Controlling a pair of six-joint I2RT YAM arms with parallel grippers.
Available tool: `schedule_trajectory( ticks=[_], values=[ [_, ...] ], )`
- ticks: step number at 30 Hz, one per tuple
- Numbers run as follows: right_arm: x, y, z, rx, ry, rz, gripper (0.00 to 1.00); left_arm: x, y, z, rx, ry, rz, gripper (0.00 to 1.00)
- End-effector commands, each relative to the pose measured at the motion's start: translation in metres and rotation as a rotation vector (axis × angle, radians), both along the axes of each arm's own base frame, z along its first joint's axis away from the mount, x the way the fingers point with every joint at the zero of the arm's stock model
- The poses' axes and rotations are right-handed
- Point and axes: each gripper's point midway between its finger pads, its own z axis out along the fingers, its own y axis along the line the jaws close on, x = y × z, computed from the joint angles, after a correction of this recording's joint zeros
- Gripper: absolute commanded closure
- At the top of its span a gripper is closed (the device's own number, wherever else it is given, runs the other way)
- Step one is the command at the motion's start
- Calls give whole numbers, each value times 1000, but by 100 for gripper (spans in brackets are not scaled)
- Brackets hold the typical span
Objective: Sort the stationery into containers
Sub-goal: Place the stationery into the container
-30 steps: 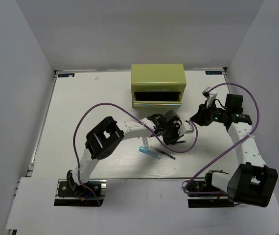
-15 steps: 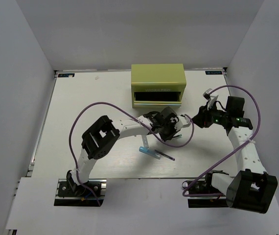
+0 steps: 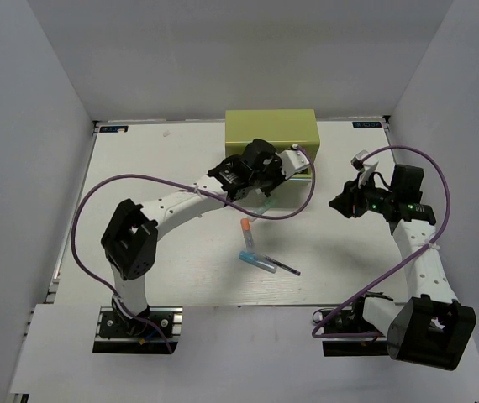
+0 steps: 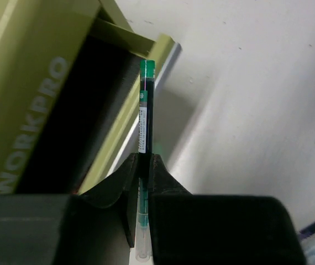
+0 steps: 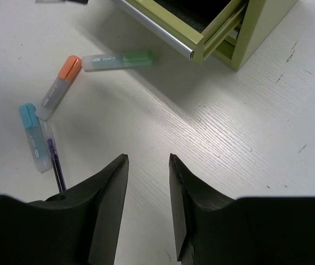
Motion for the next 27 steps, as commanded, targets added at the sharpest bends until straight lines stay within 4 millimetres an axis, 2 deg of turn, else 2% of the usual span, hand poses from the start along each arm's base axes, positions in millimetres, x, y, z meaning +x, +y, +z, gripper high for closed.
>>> schedule_trajectory(
  ticks=[1, 3, 4, 5, 8, 11, 12, 14, 15, 16, 17, 19, 21, 22, 25, 26, 27],
  values=[
    [4, -1, 7, -19, -63, 24, 58, 15, 4, 53, -46, -170, -24, 100],
    [3, 0, 2, -31, -64, 40, 58, 25, 9, 60, -46, -203, -24, 100],
    [2, 0, 1, -42, -75, 51, 58, 29, 6, 55, -33, -208, -31, 100],
    [0, 0, -1, -43, -70, 55, 58, 36, 8, 69, -45, -238, -24, 100],
    [-2, 0, -5, -56, -72, 66, 58, 53, 9, 66, -1, -292, -57, 100],
    [-7, 2, -10, -59, -64, 86, 57, 68, 11, 72, 13, -361, -73, 100],
    [-8, 1, -12, -66, -67, 90, 57, 76, 12, 83, 0, -380, -59, 100],
    [-9, 1, -14, -69, -67, 96, 55, 79, 10, 79, 25, -379, -100, 100],
    [-9, 1, -15, -70, -65, 97, 53, 81, 8, 68, 42, -359, -104, 100],
    [-11, 2, -18, -75, -63, 105, 51, 82, 5, 71, 46, -366, -119, 100],
    [-11, 2, -19, -83, -71, 116, 48, 81, 6, 60, 68, -337, -124, 100],
    [-16, 5, -21, -86, -80, 152, 41, 81, 6, 59, 69, -337, -124, 94],
    [-19, 7, -21, -83, -85, 171, 37, 78, 8, 43, 85, -317, -128, 89],
    [-22, 8, -22, -81, -83, 184, 37, 77, 10, 37, 92, -308, -130, 87],
    [-24, 11, -22, -76, -92, 210, 36, 74, 12, 39, 86, -316, -128, 80],
    [-24, 11, -20, -76, -103, 216, 36, 73, 15, 32, 95, -300, -118, 78],
    [-25, 12, -21, -74, -102, 222, 36, 72, 16, 35, 89, -307, -117, 68]
  ],
)
